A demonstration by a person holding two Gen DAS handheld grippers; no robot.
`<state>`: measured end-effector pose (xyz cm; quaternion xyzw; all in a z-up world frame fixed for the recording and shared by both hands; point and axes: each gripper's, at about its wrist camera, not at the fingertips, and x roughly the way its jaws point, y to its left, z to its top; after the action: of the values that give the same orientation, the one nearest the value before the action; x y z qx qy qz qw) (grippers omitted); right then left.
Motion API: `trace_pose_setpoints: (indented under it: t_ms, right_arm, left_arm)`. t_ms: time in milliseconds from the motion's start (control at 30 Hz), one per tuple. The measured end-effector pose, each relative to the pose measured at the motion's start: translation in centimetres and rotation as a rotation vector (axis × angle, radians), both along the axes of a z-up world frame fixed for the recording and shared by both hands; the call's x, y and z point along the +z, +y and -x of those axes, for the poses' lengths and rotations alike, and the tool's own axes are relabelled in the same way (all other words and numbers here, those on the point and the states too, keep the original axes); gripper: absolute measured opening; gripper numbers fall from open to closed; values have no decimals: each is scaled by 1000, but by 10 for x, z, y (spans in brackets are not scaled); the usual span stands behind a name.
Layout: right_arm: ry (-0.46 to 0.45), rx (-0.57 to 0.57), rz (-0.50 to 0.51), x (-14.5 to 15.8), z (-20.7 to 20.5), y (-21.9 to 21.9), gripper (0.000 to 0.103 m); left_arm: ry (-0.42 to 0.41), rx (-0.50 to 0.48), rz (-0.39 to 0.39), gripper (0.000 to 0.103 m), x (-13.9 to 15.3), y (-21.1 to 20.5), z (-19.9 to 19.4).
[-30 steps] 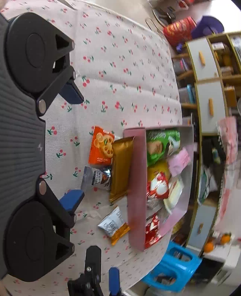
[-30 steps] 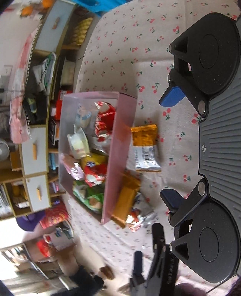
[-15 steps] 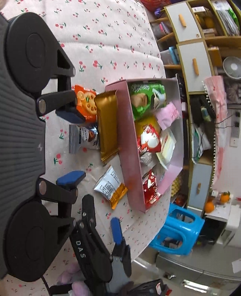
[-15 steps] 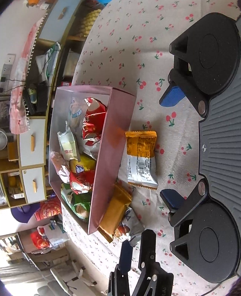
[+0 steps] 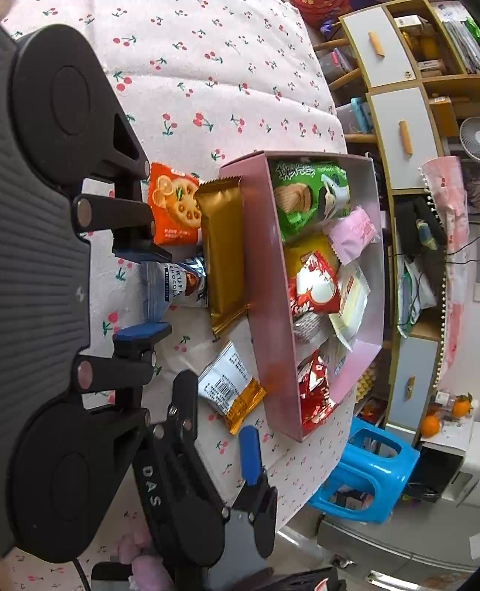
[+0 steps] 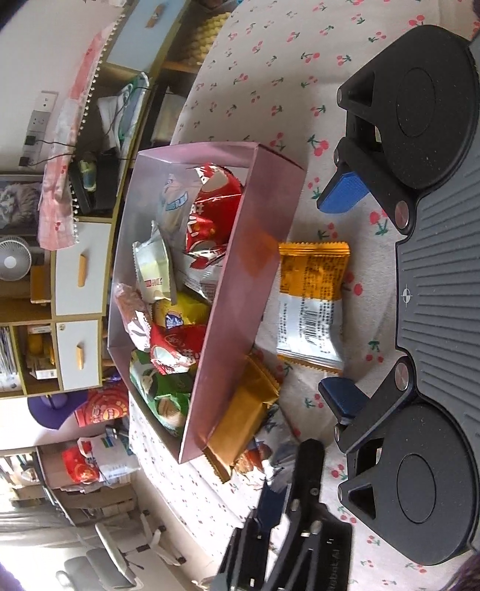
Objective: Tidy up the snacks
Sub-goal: 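Withdraw both tools from the box back over the loose snacks, then grasp the truffle chocolate pack with the left tool while the right tool grasps the orange-white wafer pack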
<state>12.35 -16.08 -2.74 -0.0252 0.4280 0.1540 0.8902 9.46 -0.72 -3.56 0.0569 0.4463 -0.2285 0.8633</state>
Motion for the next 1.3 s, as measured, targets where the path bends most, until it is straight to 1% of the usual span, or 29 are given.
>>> trace_pose_setpoints:
  t_ms: [33,67,100,133,167,233,267,500,733,800,867,933,1000,1067,1167,1300]
  right_arm:
    - [-6,2,5,0,0,1,93]
    - [-13,8,8,0,1,1,86]
    - [-18,18,9,1,2,2,83]
    - [-23,26,9,2,2,2,76]
    - [-27,34,10,3,3,2,72]
    - [-33,41,20,6,4,2,68]
    - [-34,44,24,6,5,2,68]
    - [-18,64,48,10,19,-10,68]
    - [-10,107,69,13,46,-26,68]
    - [-6,114,70,14,52,-31,70]
    - [-3,117,70,14,59,-34,73]
    - [3,120,70,14,63,-36,78]
    - [4,122,72,14,66,-37,84]
    - [4,124,78,13,68,-36,89]
    - [3,110,75,12,66,-37,91]
    - [9,87,63,11,63,-37,91]
  left_arm:
    - [0,-6,-4,30,0,-1,0]
    - [0,-14,-7,30,0,-2,2]
    - [-1,-23,-10,30,0,-3,3]
    - [0,-30,-12,30,0,-4,4]
    - [1,-38,-12,30,1,-5,6]
    - [1,-52,-16,30,1,-7,9]
    - [1,-61,-17,30,1,-8,11]
    - [-10,-111,-55,30,1,-14,29]
    - [-4,-139,-67,30,2,-14,44]
    - [-6,-150,-71,31,2,-12,49]
    - [-6,-161,-68,31,2,-11,53]
    - [-12,-169,-67,36,2,-10,58]
    - [-19,-172,-72,53,2,-11,61]
    - [-27,-162,-84,59,1,-11,63]
    - [-28,-132,-83,61,-1,-13,63]
    - [-21,-80,-78,56,-1,-17,59]
